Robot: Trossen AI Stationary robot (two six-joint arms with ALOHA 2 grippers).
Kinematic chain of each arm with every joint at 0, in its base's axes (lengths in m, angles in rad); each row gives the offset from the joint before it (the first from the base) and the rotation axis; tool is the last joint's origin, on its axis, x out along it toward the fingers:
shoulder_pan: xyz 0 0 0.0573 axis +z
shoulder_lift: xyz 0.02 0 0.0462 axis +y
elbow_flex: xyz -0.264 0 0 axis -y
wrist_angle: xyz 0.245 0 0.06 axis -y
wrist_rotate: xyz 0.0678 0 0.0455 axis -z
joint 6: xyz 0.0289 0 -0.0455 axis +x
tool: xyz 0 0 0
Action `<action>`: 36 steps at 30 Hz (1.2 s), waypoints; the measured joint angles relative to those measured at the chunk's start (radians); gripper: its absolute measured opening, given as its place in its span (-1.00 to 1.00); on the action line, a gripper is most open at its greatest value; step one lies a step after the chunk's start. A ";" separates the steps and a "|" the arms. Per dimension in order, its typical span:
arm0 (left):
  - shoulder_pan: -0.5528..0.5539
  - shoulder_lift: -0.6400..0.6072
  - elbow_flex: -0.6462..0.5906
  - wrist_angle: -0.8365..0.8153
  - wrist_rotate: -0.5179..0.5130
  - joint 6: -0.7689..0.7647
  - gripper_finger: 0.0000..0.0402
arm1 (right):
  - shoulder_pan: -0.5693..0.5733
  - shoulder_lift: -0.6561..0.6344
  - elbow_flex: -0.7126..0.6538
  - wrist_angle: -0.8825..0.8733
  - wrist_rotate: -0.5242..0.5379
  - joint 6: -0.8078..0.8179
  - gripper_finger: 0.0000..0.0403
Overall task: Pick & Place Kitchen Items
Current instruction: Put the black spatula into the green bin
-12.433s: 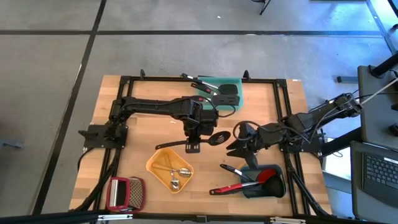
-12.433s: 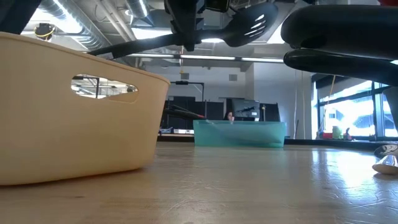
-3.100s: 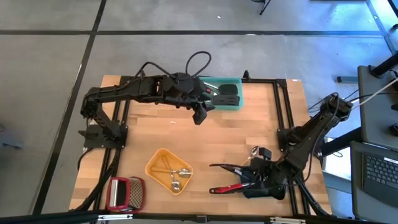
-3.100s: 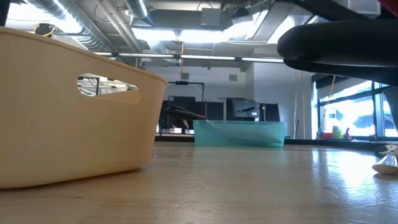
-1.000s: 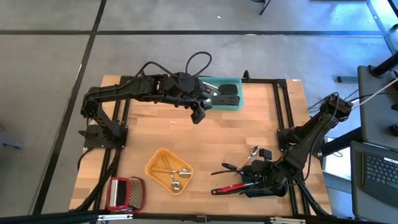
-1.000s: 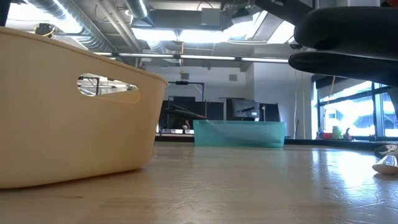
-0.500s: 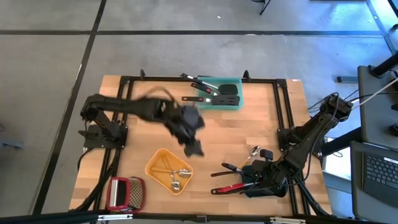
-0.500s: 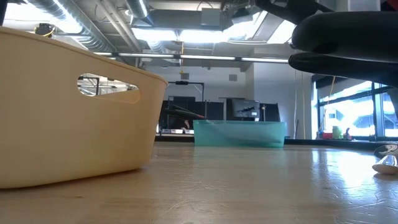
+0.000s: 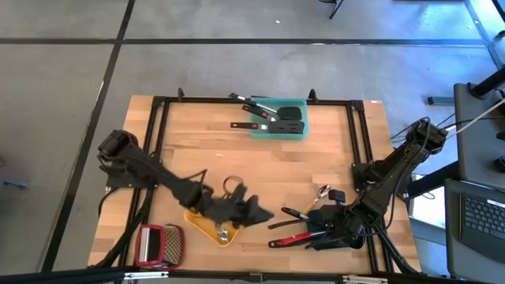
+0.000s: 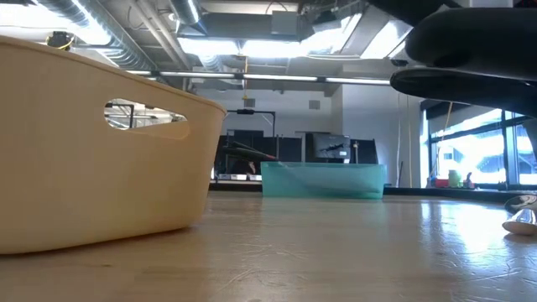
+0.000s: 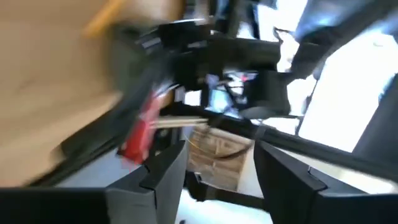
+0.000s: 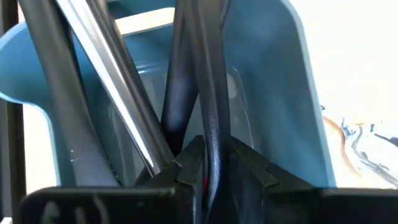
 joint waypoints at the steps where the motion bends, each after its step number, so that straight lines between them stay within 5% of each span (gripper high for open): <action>1: -0.028 0.001 -0.008 -0.029 -0.038 -0.069 -0.10 | 0.000 0.000 0.000 0.000 0.000 -0.006 -0.68; 7: -0.121 0.032 -0.026 -0.017 -0.157 -0.289 -0.21 | 0.000 0.000 0.000 -0.011 0.024 -0.004 -0.68; 26: -0.026 0.142 -0.024 0.053 -0.075 -0.223 -0.23 | -0.001 0.000 0.000 -0.018 0.042 0.052 -0.66; 36: -0.024 0.142 -0.024 0.056 -0.075 -0.195 -0.23 | -0.001 0.000 0.000 -0.011 -0.012 0.077 -0.19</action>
